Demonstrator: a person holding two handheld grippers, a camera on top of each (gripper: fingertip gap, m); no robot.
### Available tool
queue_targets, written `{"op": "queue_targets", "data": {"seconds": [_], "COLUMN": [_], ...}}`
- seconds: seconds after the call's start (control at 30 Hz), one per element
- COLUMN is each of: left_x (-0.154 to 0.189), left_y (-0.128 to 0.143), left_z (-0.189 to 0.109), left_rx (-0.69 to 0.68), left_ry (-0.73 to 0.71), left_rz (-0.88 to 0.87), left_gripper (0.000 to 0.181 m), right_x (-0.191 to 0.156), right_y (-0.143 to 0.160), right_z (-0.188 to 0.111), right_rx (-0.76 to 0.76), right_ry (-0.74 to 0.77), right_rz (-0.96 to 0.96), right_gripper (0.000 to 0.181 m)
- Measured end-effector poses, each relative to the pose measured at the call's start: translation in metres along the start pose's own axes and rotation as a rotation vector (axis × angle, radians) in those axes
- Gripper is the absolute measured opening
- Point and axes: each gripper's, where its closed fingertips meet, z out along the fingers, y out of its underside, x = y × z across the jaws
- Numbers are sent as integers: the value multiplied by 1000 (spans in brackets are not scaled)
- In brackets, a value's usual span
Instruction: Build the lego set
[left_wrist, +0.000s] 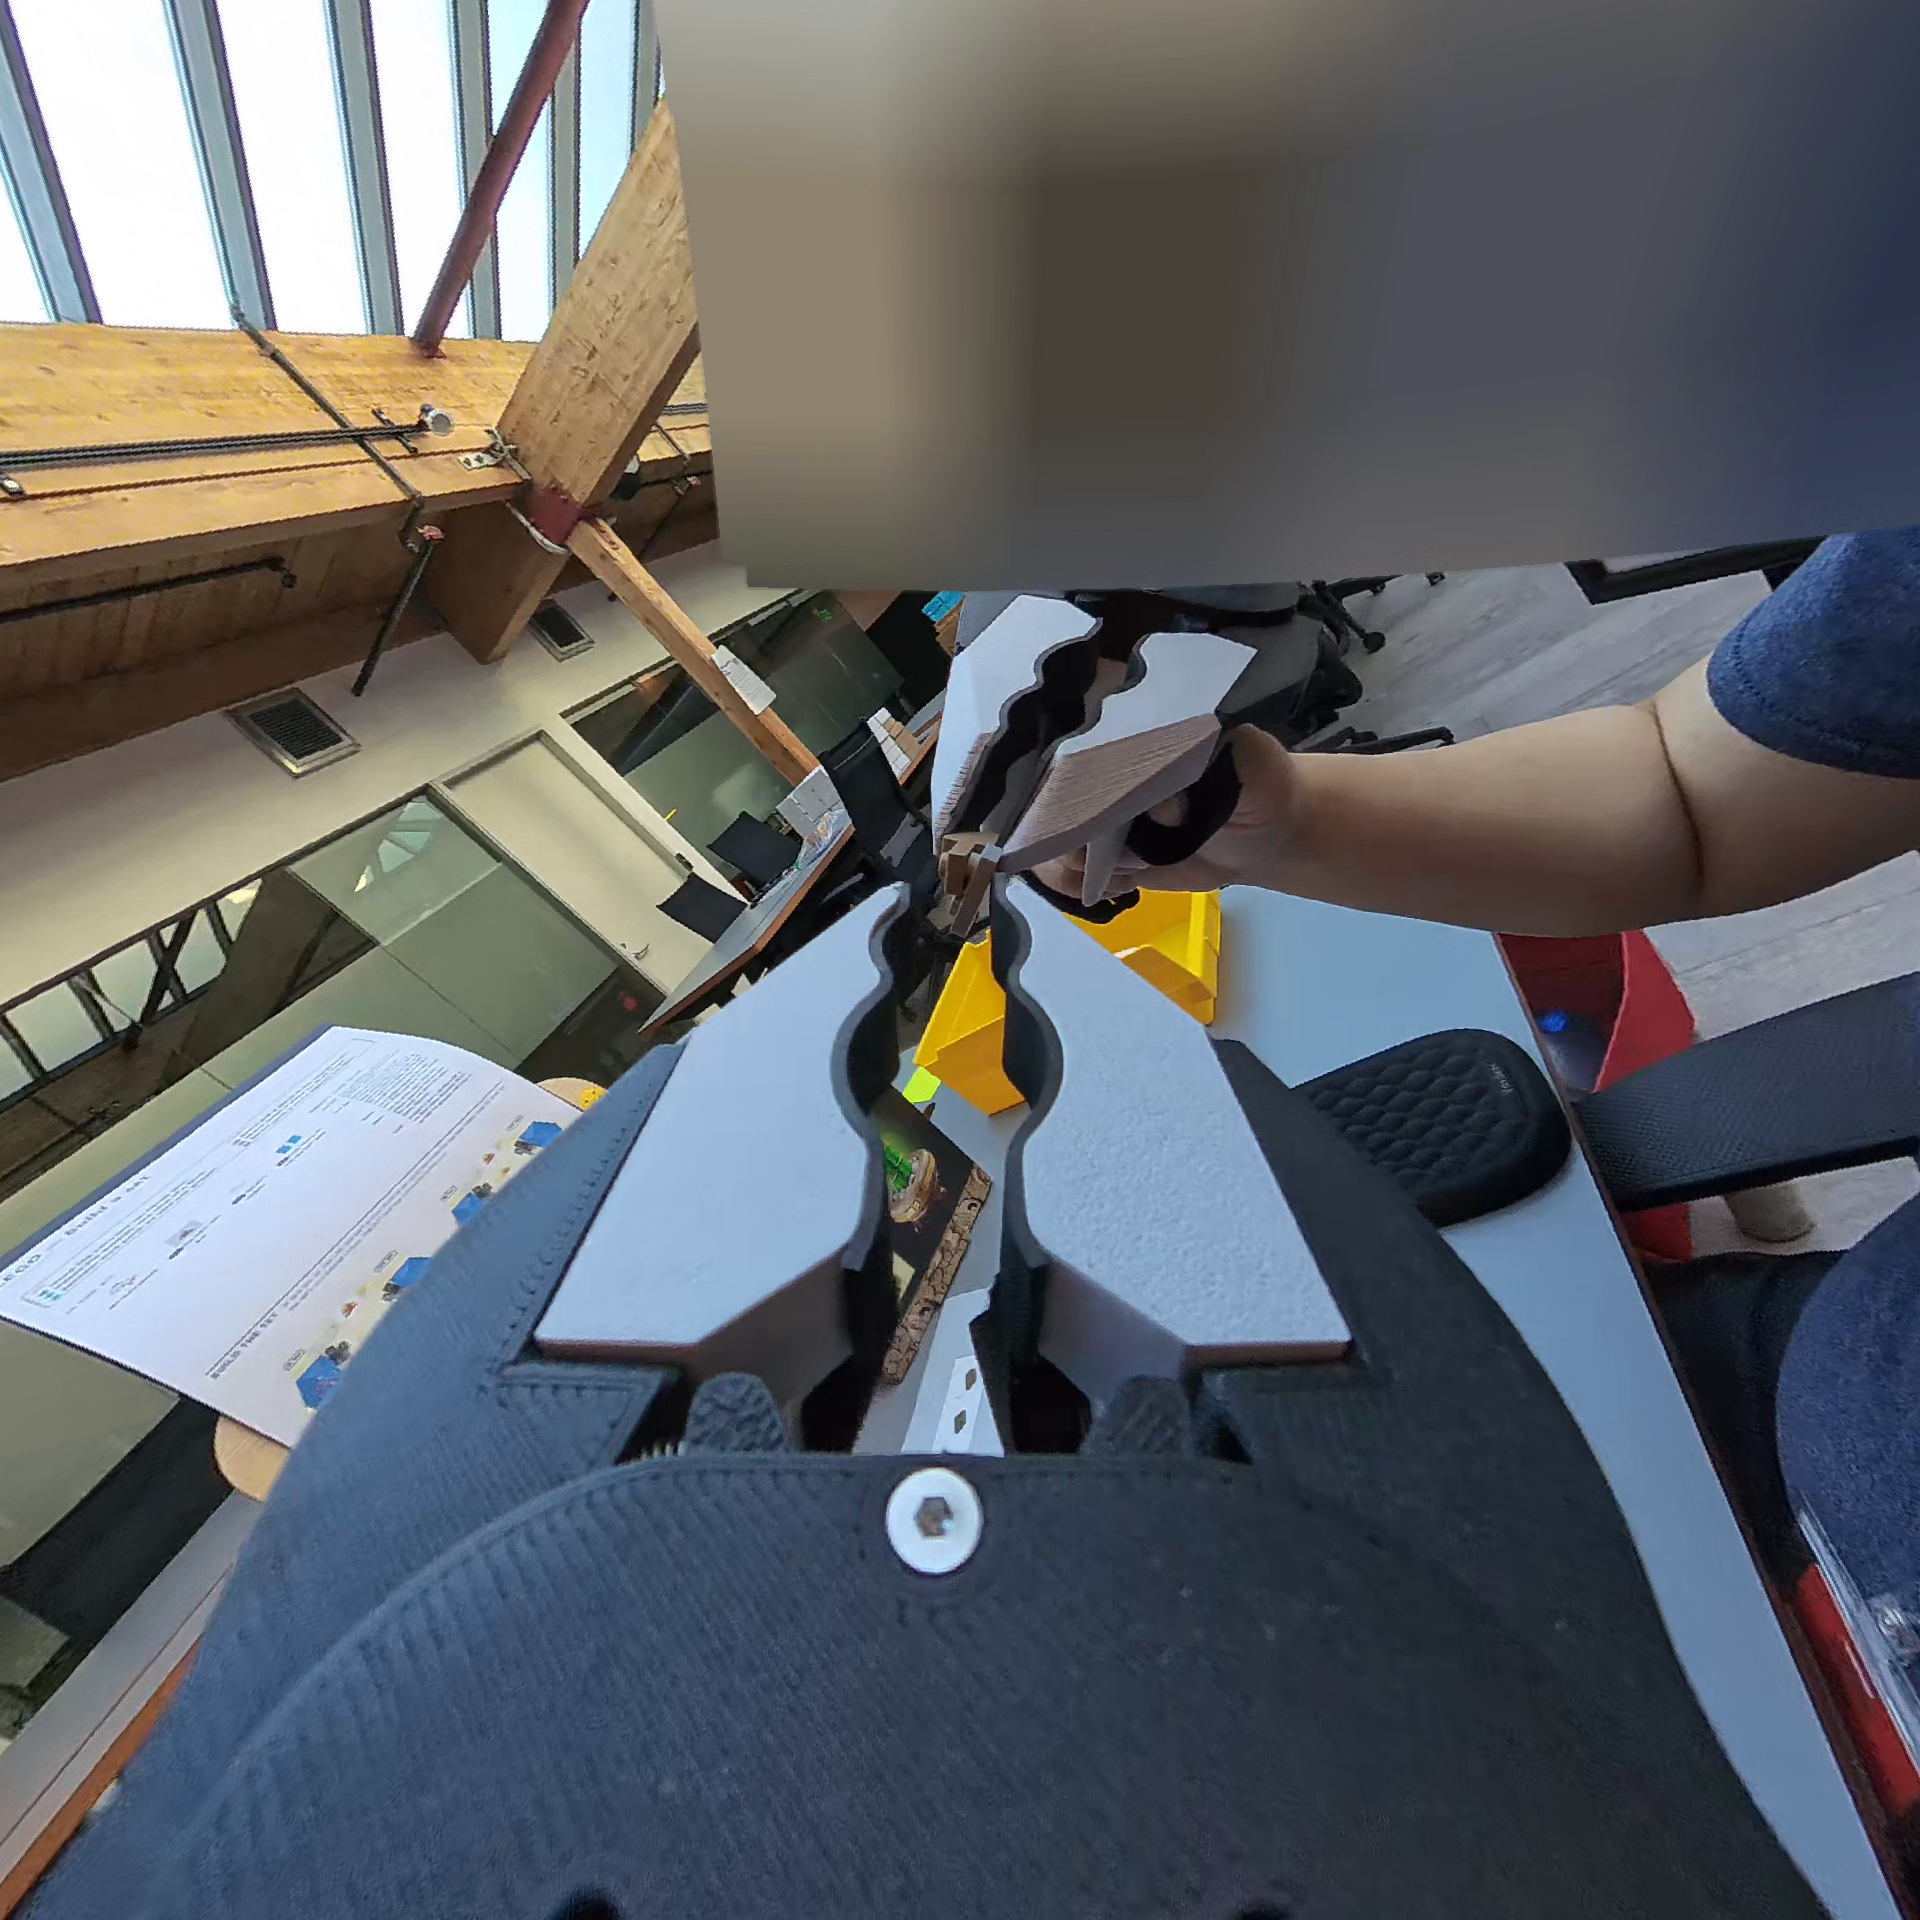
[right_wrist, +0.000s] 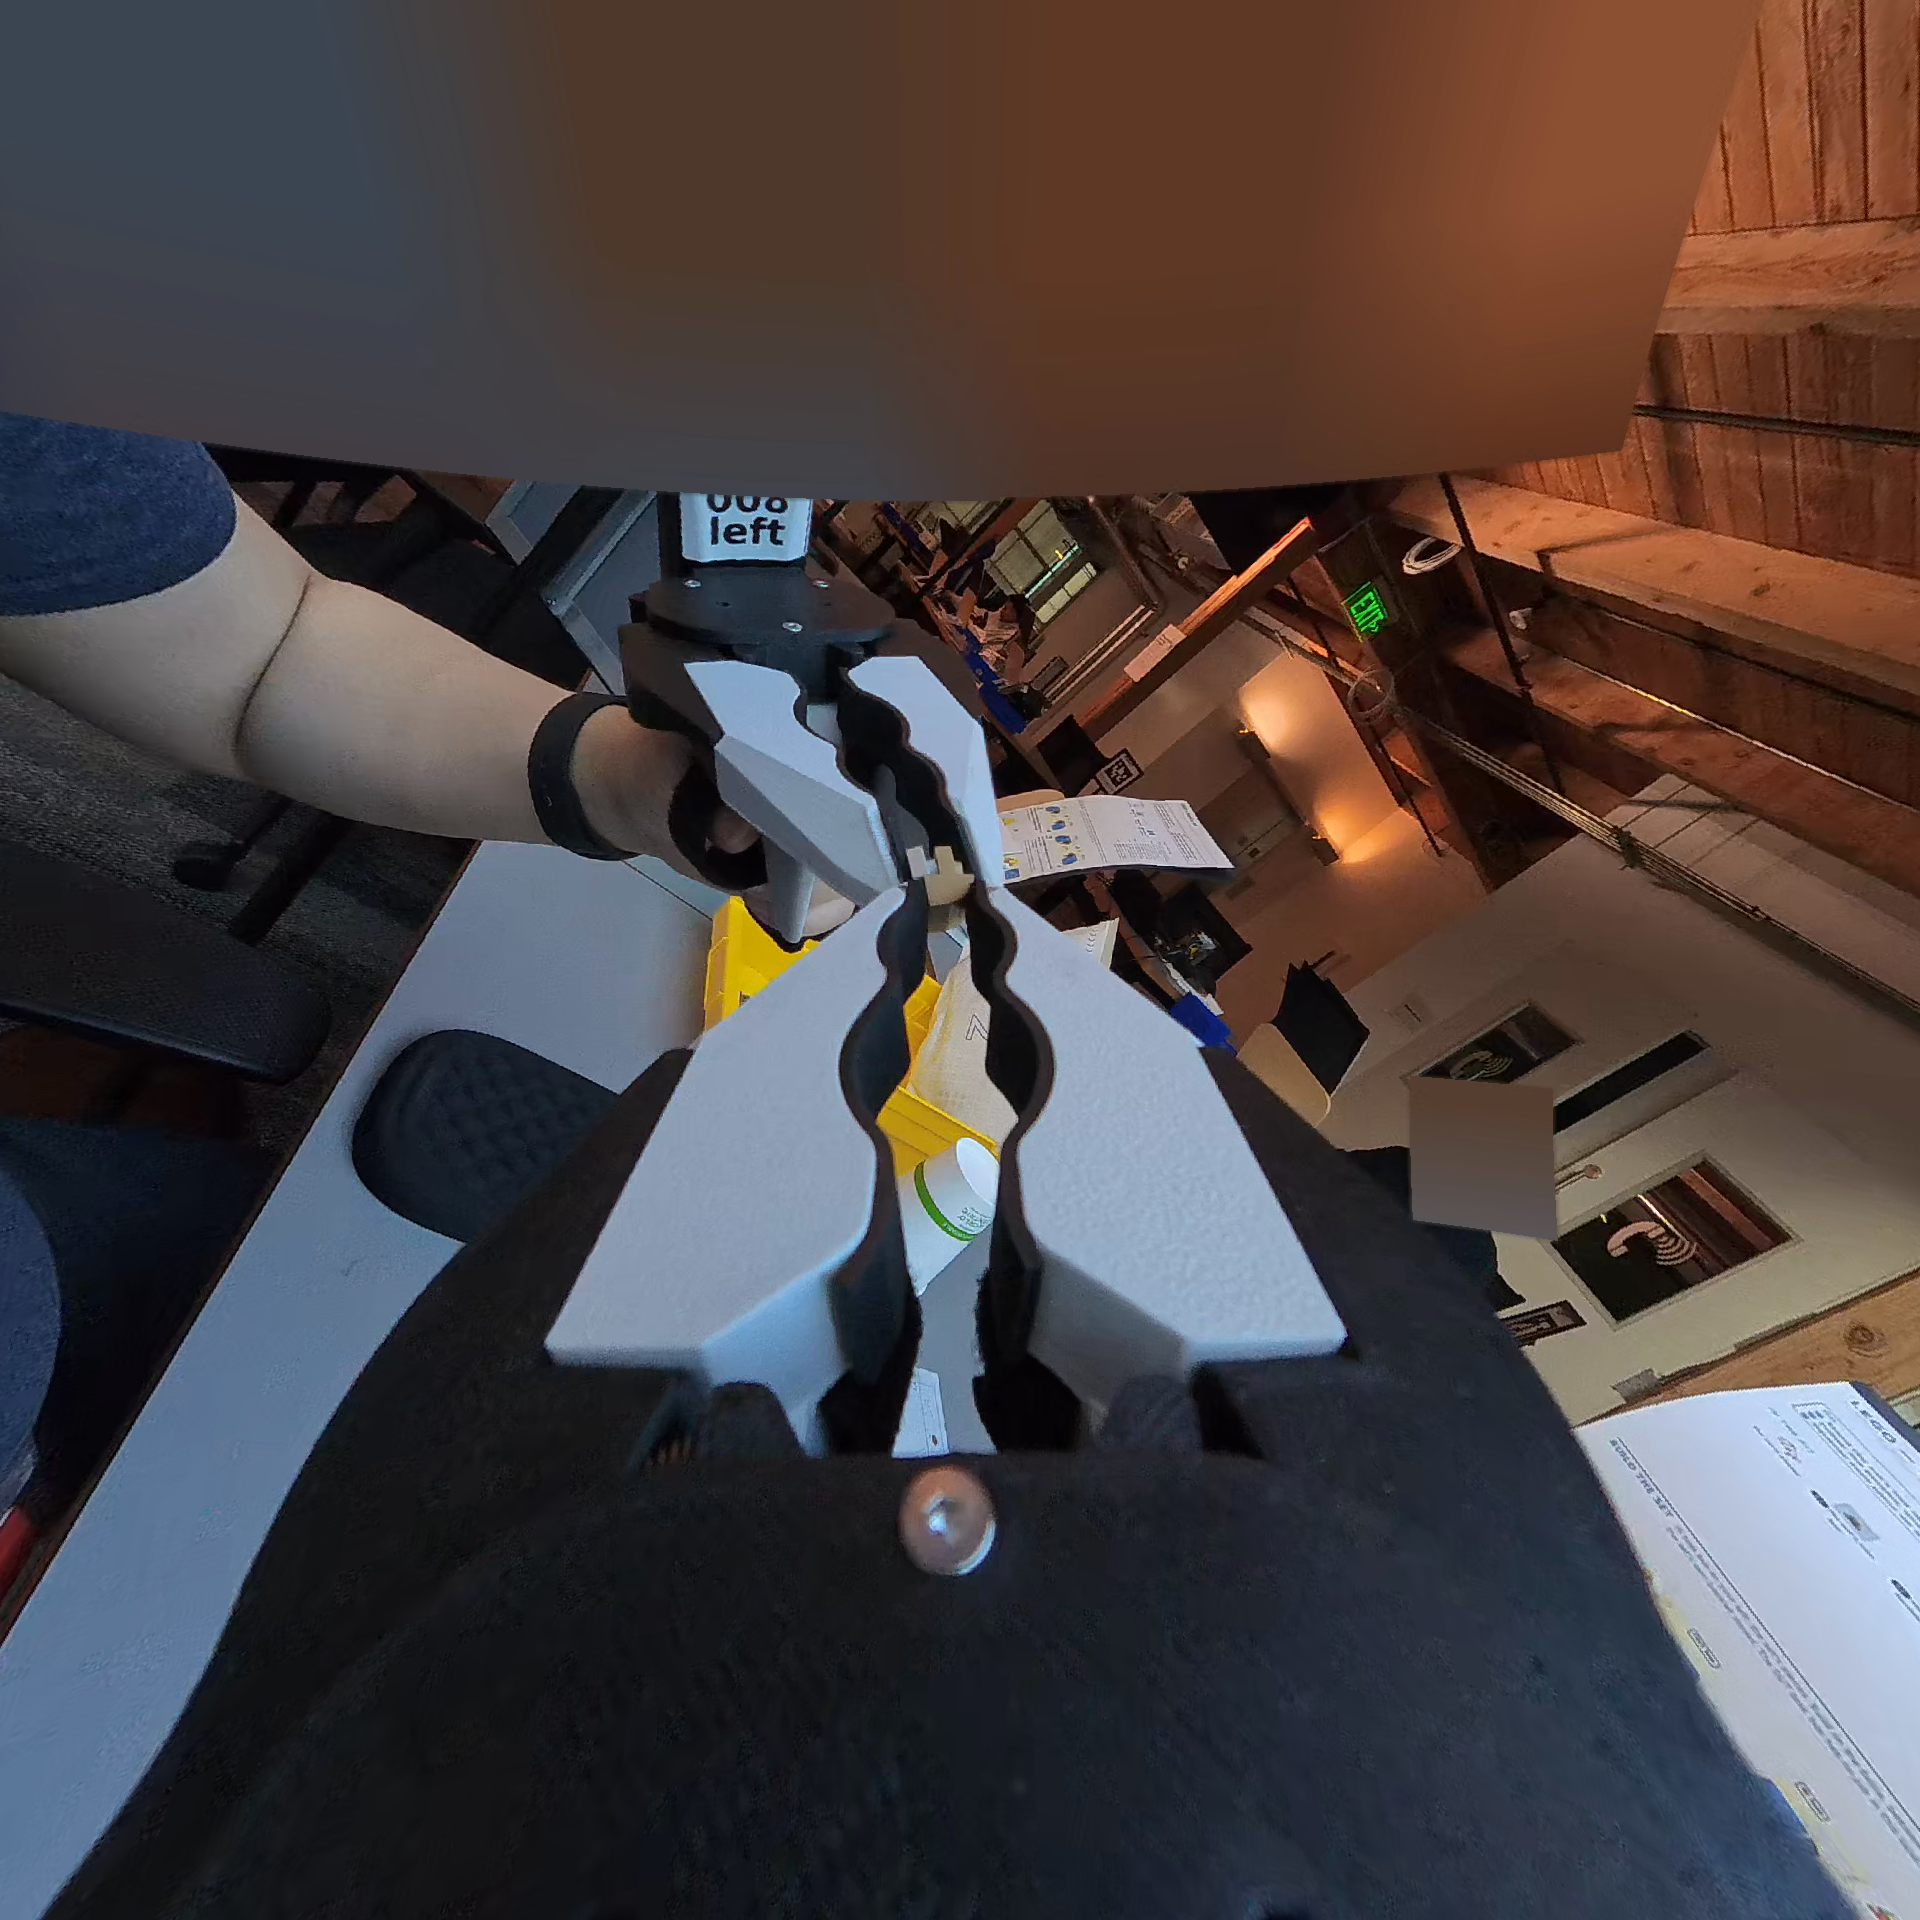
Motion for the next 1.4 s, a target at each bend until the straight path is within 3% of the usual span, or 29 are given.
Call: {"op": "queue_targets", "data": {"seconds": [0.37, 0.8, 1.27, 1.4], "left_x": [4, 5, 0, 3], "left_y": [1, 2, 5, 7], "left_z": [-2, -2, -2, -1], "left_rx": [-7, 18, 7, 3], "left_ry": [5, 54, 5, 10], "left_rz": [58, -71, -58, -32], "left_gripper": [5, 5, 13, 6], "right_x": [-3, -2, -3, -2], "right_y": [2, 1, 6, 8], "right_z": [1, 1, 2, 3], "right_rx": [-7, -23, -49, -58], "right_ry": [-40, -82, -86, -86], "right_rz": [11, 4, 6, 16], "right_gripper": [7, 7, 7, 7]}}
